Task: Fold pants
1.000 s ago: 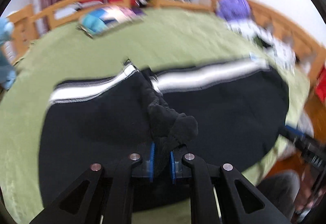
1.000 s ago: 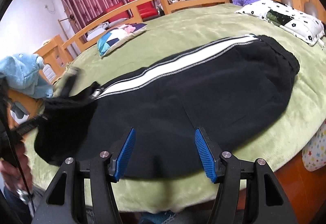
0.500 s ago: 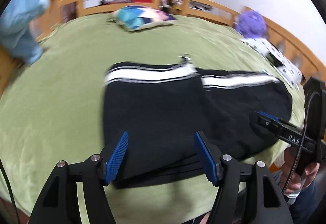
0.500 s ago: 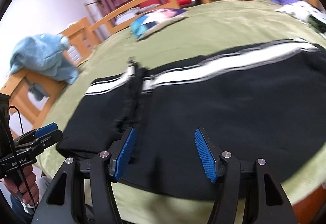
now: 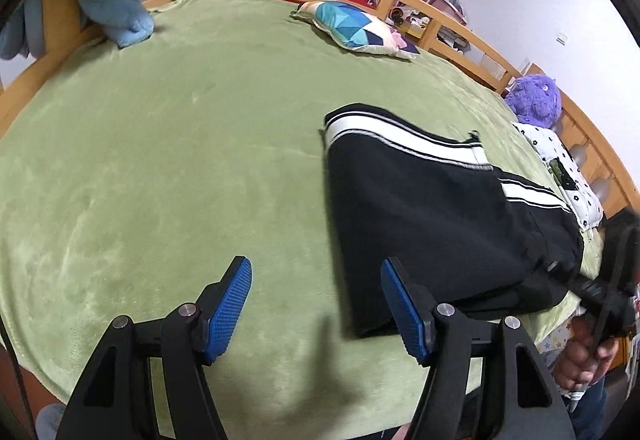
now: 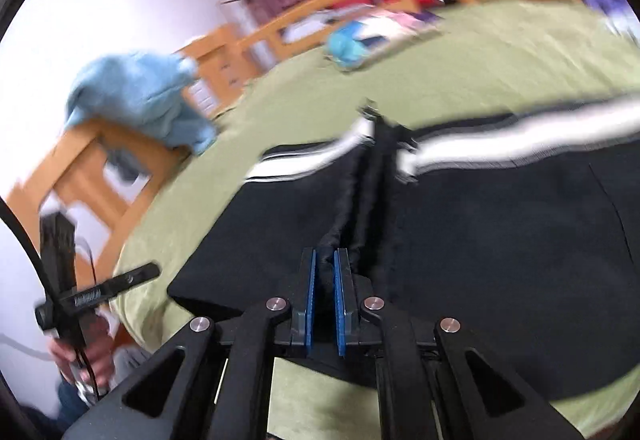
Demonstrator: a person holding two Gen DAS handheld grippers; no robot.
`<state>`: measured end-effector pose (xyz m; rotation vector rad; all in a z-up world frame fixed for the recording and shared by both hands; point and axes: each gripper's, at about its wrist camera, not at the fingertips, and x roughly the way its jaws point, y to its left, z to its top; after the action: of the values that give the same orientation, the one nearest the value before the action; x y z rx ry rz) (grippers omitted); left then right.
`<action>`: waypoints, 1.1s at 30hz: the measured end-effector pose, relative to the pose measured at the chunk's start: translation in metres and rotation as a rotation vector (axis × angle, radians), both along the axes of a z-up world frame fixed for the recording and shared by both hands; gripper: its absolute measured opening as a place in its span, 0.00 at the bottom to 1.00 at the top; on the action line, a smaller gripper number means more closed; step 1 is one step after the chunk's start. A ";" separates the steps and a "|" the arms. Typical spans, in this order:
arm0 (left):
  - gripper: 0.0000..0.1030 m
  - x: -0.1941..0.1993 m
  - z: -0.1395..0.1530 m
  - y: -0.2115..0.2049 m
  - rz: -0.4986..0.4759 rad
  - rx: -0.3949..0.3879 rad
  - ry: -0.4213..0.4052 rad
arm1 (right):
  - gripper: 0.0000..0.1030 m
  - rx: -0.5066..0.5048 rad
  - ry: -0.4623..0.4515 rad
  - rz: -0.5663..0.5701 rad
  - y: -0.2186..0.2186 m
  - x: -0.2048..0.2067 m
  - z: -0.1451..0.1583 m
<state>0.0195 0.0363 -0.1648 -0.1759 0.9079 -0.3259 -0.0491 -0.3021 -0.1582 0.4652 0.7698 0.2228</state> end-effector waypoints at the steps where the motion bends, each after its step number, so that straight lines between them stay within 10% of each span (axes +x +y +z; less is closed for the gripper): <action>1: 0.63 0.003 -0.003 0.002 0.006 -0.008 0.008 | 0.08 0.005 0.064 -0.006 -0.003 0.004 -0.013; 5: 0.63 0.005 -0.009 0.010 0.007 -0.030 0.021 | 0.18 -0.051 0.150 0.036 0.010 0.009 -0.034; 9: 0.63 0.008 -0.012 0.012 0.020 -0.007 0.027 | 0.69 -0.059 -0.007 -0.004 0.006 0.007 0.000; 17: 0.63 0.010 -0.010 0.006 0.010 0.012 0.038 | 0.68 -0.066 0.140 -0.046 0.011 0.083 -0.045; 21: 0.63 0.015 -0.010 -0.001 0.007 0.022 0.051 | 0.16 -0.198 0.090 0.011 0.032 0.088 -0.036; 28: 0.63 0.015 -0.003 -0.026 -0.044 0.013 0.038 | 0.13 -0.097 -0.130 -0.111 -0.039 0.038 0.029; 33: 0.63 0.016 -0.001 -0.049 -0.080 -0.011 0.050 | 0.28 -0.050 0.112 -0.162 -0.082 0.043 -0.019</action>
<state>0.0350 -0.0125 -0.1659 -0.1584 0.9645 -0.4026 -0.0061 -0.3838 -0.1775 0.4931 0.8404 0.0264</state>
